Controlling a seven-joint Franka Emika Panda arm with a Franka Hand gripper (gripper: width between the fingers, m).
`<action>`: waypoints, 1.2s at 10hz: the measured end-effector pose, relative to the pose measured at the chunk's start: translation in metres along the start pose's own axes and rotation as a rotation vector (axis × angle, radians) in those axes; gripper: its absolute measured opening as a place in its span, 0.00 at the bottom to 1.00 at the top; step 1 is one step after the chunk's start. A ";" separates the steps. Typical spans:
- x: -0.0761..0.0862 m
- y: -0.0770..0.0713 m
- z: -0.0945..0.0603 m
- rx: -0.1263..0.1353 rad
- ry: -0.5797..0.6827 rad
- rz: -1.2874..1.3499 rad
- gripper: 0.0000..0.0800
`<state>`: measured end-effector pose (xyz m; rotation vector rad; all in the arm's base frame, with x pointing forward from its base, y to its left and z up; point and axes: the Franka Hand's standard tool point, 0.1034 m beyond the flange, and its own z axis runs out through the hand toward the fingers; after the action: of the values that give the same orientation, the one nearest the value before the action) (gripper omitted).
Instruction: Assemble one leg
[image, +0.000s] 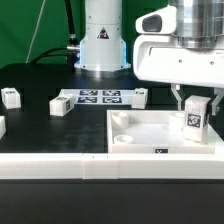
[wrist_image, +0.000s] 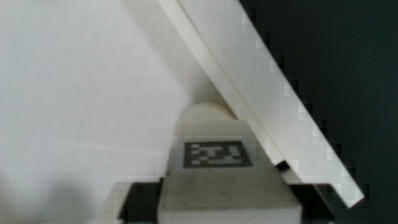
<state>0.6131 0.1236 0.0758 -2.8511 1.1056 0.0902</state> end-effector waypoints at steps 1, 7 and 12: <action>0.000 0.000 0.000 0.003 0.000 0.103 0.37; -0.003 -0.005 0.000 0.028 -0.033 0.622 0.37; -0.002 -0.004 -0.001 0.029 -0.034 0.291 0.79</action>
Offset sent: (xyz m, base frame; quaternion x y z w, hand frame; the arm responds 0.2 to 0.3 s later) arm 0.0001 -0.0087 0.0007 -0.0079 0.0161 0.2731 0.9618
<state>0.6146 0.1276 0.0772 -2.6325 1.4927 0.1378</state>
